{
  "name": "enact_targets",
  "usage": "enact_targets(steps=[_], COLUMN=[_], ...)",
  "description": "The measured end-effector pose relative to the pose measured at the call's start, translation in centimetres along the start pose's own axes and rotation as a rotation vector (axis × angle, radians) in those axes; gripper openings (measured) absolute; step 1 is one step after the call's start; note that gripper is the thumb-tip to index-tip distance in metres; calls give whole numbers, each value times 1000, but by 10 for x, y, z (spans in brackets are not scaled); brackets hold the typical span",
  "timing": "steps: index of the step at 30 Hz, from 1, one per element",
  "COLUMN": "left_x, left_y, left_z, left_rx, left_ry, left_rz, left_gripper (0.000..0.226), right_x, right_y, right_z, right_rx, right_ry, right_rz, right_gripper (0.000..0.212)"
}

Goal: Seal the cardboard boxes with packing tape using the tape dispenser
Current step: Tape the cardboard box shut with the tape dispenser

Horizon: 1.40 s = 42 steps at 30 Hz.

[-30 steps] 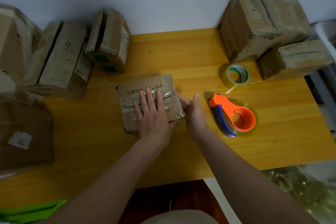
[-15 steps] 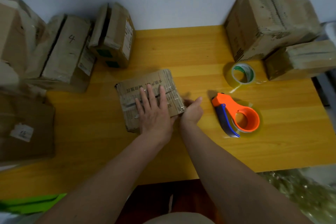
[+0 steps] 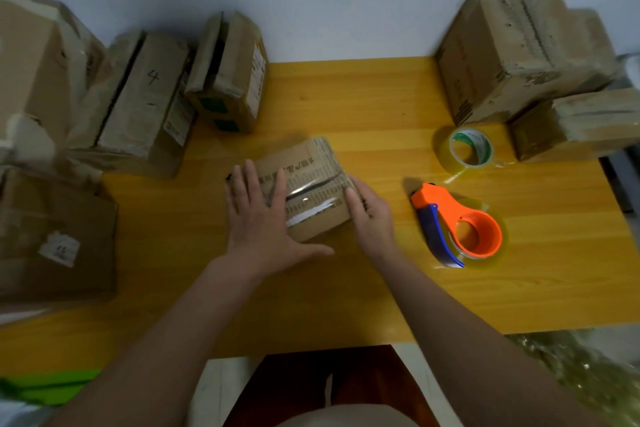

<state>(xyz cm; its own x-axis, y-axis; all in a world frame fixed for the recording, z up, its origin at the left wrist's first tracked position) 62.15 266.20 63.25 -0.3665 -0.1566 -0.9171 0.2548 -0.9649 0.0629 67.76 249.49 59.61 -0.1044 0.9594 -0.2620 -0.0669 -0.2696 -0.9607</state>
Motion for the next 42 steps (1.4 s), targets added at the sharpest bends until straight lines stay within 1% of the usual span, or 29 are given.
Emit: enact_targets(steps=[2, 3, 5, 7, 8, 9, 11, 12, 14, 16, 18, 20, 22, 25, 28, 32, 35, 37, 39, 40, 41, 42], left_x=[-2, -8, -28, -44, -47, -47, -36, -30, -18, -8, -2, 1, 4, 7, 9, 17, 22, 24, 22, 16, 7, -1], left_y=[10, 11, 9, 4, 3, 8, 22, 28, 28, 24, 21, 18, 17, 17, 18, 22, 22, 21, 22, 22, 25, 33], left_z=[15, 20, 18, 3, -10, -24, -50, -59, -70, -73, -74, -74, -73, -72, -75, -69, -58, -56, -53, -47, -37, -24], left_rx=[-22, -37, -74, -94, -79, -40, 47, 59, -14, -115, -145, -160, -185, -225, -257, -309, -351, -370, -331, -255, -123, 65], left_ry=[-68, -73, 6, 153, 201, 212, 144, 111, 107, 91, 70, 63, 55, 59, 65, 52, 160, 214, 252, 315, 398, 467], left_rz=[-43, -51, 40, 283, 427, 539, 731, 840, 1050, 1183, 1188, 1181, 1203, 1214, 1226, 1275, 1325, 1330, 1253, 1151, 994, 802], left_gripper=[141, 134, 110, 88, 81, 75, 58, 45, 24, 17, 14, 13, 17, 22, 30, 28, 27, 29, 44, 51, 55, 59], right_x=[-9, -14, -22, -24, -22, -18, -12, -12, -14, -19, -25, -30, -32, -28, -25, -30, -31, -29, -30, -31, -31, -28], right_y=[-8, -10, -11, -13, -16, -19, -16, -13, -9, -9, -7, -2, 6, 11, 11, 8, 8, 7, 1, -6, -19, -33], right_z=[-19, -30, -44, -49, -49, -49, -49, -49, -51, -50, -46, -39, -33, -29, -37, -48, -50, -52, -52, -48, -40, -28], right_rx=[-41, -21, 108, 210, 213, 211, 241, 265, 287, 272, 247, 241, 268, 284, 287, 280, 266, 240, 178, 108, -14, -182], right_ry=[-91, -128, -154, -86, -40, -6, 53, 75, 71, 53, 60, 117, 176, 211, 173, 59, 45, 18, -15, -31, -52, -96], right_rz=[53, 82, 89, 24, 12, 31, 65, 56, 19, -20, -76, -159, -224, -225, -208, -63, -63, 13, 184, 287, 391, 506], right_gripper=[35, 32, 34, 42, 43, 39, 22, 16, 12, 8, 6, 5, 11, 27, 35, 40, 37, 38, 41, 43, 45, 47])
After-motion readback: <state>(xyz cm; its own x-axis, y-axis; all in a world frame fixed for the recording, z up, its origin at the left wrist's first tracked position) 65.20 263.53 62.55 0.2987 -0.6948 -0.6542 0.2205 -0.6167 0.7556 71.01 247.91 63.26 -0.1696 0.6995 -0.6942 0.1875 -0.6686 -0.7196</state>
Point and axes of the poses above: each hand's wrist, its own z-axis away from the middle knuckle, its own x-axis out of the palm, y = z × x, the point moved 8 cm from there along -z, towards the middle knuckle, and after that the axes turned 5 degrees about y, right-handed, at the moved point
